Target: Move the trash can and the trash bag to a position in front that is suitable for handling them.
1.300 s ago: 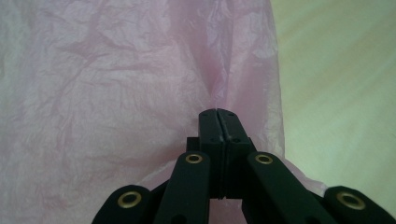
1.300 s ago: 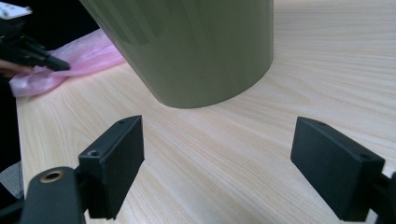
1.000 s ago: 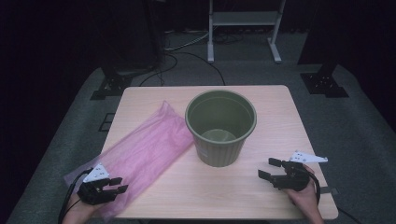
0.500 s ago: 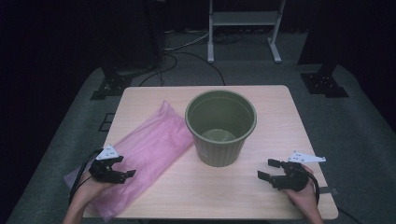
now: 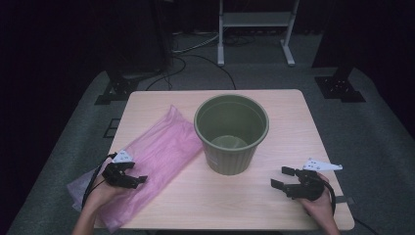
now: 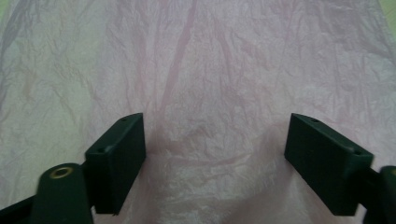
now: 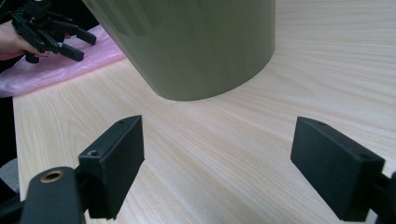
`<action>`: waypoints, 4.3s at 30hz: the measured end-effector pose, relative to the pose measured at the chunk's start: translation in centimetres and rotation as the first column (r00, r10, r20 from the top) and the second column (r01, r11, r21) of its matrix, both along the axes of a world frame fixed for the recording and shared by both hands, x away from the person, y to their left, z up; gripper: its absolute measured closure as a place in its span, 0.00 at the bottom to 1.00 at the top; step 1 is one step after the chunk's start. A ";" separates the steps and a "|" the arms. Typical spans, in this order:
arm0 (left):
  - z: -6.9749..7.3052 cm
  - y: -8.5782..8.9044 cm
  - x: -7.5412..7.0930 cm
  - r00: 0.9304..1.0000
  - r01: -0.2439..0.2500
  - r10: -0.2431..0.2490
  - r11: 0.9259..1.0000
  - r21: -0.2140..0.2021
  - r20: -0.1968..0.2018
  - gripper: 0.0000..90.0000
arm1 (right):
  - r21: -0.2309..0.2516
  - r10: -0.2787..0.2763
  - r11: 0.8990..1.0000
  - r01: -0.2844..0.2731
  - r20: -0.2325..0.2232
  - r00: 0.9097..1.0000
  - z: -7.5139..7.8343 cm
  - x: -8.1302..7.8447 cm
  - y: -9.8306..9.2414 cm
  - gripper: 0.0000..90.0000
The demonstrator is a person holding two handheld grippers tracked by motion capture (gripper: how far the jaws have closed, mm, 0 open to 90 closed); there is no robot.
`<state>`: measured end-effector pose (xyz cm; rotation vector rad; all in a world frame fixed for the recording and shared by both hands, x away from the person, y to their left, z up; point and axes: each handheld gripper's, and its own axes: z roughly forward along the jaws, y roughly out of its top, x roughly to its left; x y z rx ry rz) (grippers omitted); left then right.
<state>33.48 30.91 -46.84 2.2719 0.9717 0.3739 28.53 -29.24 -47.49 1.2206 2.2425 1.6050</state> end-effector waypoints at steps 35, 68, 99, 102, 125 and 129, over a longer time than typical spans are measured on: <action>1.2 0.6 -0.7 0.998 0.065 -0.065 0.997 -0.042 -0.015 0.99 | 0.022 -0.021 1.000 0.022 -0.038 0.999 -0.6 0.6 -0.1 0.18; 17.3 2.3 -3.9 0.950 0.164 -0.137 0.984 -0.074 0.280 0.99 | 0.019 -0.041 0.999 0.042 -0.057 0.998 -0.9 0.8 -0.1 0.18; 28.6 -2.3 -5.1 0.850 0.292 -0.266 0.956 0.014 0.455 0.99 | 0.019 -0.043 0.999 0.044 -0.042 0.998 -0.8 0.6 -0.5 0.18; 29.0 -2.4 -5.1 0.846 0.297 -0.266 0.955 0.005 0.463 0.99 | 0.019 -0.044 0.999 0.045 -0.042 0.998 -0.8 0.7 -0.5 0.18; 33.5 -3.0 -5.4 0.795 0.381 -0.278 0.920 -0.087 0.540 0.99 | 0.018 -0.043 0.999 0.044 -0.050 0.998 -0.9 0.8 -0.6 0.18; 34.2 -3.5 -5.4 0.784 0.399 -0.292 0.913 -0.084 0.548 0.99 | 0.019 -0.042 0.999 0.043 -0.049 0.998 -0.9 0.8 -0.6 0.18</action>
